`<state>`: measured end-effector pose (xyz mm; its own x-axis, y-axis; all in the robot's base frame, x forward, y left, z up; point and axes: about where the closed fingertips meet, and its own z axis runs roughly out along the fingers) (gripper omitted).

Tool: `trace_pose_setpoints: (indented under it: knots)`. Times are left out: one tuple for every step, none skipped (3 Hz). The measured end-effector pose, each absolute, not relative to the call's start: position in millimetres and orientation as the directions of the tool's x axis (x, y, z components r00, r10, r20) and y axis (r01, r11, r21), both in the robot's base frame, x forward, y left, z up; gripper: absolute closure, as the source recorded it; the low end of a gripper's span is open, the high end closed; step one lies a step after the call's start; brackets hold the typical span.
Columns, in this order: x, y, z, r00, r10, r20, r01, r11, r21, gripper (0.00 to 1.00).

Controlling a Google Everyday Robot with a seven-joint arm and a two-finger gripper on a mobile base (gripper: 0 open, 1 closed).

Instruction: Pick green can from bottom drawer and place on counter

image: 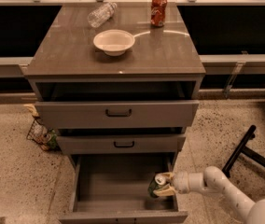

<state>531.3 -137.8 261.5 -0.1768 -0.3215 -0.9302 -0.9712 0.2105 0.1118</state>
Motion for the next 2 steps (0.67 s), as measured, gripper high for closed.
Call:
trace_pose_setpoints:
  knots:
    - [515, -161, 339, -0.161, -0.340, -0.926, -0.984, 0.122, 0.126, 1.00]
    - [510, -195, 461, -0.049, -0.312, -0.949, -0.998, 0.046, 0.037, 1.00]
